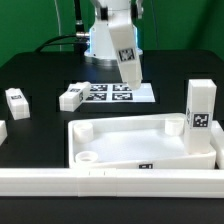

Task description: Assemble desk

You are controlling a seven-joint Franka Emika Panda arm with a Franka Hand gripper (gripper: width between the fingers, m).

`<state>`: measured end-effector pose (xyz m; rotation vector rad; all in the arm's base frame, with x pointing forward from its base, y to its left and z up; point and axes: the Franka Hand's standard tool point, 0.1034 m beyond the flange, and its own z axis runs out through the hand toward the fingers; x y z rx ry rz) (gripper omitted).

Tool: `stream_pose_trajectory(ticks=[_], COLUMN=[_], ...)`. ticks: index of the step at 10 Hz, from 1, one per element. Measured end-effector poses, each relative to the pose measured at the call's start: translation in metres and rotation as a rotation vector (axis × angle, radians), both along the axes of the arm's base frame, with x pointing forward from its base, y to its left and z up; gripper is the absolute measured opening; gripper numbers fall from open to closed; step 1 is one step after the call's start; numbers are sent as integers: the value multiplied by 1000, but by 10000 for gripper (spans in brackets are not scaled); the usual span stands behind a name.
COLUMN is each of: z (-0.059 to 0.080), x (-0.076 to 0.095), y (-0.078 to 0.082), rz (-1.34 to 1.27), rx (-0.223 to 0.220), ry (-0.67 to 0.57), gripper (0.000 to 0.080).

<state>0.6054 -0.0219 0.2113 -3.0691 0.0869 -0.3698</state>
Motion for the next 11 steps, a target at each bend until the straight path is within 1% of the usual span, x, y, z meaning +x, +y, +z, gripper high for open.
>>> stream_pose_trajectory(ticks=[1,2,3,4,5,6,10,11], z=[-6,-6,-6,-10,-10,-8,-12,-14], x=[-3,-2,1,5,5,8,8,13], y=[-1,-2,-4,-7,-12,-14,-13,-18], rz=[-5,-7,15,62,86,89,95,131], rx=[-12,-17,-40,-80,-94,-96,-100,-133], ry=[-44,-67,-87,-102,-101,-106,-100,-101], gripper=[288,288,288,288,288,288,288,288])
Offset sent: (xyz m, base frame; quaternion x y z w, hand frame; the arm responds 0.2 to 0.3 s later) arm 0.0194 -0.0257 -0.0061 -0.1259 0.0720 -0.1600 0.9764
